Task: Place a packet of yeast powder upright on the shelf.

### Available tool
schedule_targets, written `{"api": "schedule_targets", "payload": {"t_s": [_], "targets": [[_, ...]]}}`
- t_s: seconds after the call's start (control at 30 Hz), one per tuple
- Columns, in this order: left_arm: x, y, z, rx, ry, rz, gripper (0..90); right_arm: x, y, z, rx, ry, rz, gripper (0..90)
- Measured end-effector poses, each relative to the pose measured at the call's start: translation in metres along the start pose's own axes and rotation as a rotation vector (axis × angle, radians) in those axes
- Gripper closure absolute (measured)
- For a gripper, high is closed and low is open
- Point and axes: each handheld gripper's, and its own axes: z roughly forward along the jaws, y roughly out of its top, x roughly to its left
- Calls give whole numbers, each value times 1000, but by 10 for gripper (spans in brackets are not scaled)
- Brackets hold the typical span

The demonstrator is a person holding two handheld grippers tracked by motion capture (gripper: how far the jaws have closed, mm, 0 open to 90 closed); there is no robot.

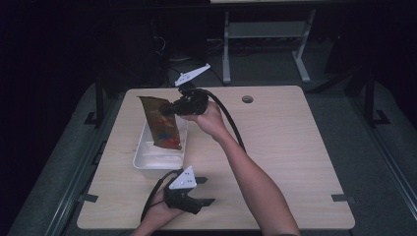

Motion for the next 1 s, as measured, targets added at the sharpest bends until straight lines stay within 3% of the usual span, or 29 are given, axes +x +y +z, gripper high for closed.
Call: {"api": "schedule_targets", "payload": {"t_s": [0.33,1.0], "targets": [[1,0,0,-1,-6,-6,294,-6,-2,18,-8,16,19,835],[2,-2,-1,-3,-4,-7,288,-17,-19,44,32,16,58,834]]}}
